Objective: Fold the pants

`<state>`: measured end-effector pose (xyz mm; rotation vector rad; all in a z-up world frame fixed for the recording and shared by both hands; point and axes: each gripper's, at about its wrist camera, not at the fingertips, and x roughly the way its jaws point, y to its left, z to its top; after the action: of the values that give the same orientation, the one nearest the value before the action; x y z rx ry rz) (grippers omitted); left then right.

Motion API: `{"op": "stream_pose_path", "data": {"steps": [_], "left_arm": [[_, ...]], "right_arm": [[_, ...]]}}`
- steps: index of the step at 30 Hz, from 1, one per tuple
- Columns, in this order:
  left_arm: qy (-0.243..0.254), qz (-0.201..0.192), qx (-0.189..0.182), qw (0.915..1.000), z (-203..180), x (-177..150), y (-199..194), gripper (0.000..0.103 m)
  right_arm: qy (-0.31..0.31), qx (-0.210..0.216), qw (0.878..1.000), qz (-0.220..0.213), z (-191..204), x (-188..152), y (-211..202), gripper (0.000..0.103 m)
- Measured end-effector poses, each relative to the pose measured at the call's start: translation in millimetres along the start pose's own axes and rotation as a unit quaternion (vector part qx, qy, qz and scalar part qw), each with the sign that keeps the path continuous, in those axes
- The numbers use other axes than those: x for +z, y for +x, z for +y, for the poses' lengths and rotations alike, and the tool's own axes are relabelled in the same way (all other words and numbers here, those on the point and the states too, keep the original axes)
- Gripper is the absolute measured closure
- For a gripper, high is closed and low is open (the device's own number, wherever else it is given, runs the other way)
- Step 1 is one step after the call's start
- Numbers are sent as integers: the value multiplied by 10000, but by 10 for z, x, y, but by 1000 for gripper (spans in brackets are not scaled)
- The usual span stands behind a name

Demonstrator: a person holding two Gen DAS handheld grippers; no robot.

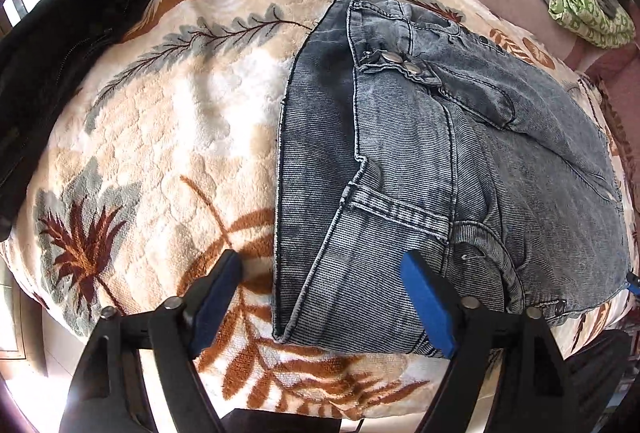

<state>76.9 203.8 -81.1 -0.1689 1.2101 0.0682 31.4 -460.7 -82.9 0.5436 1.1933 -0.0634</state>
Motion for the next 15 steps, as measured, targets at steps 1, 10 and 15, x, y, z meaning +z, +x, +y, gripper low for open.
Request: {"op": "stream_pose_path", "data": {"steps": [1, 10, 15], "left_arm": [[44, 20, 139, 9999, -8, -1, 11, 45], [616, -72, 593, 9963, -131, -110, -146, 89], [642, -86, 741, 9951, -133, -221, -231, 91]], "right_arm": [[-147, -97, 9998, 13, 59, -9, 1, 76], [-1180, -939, 9869, -573, 454, -102, -318, 79], [-1188, -1271, 9844, -247, 304, -167, 55, 78]]}}
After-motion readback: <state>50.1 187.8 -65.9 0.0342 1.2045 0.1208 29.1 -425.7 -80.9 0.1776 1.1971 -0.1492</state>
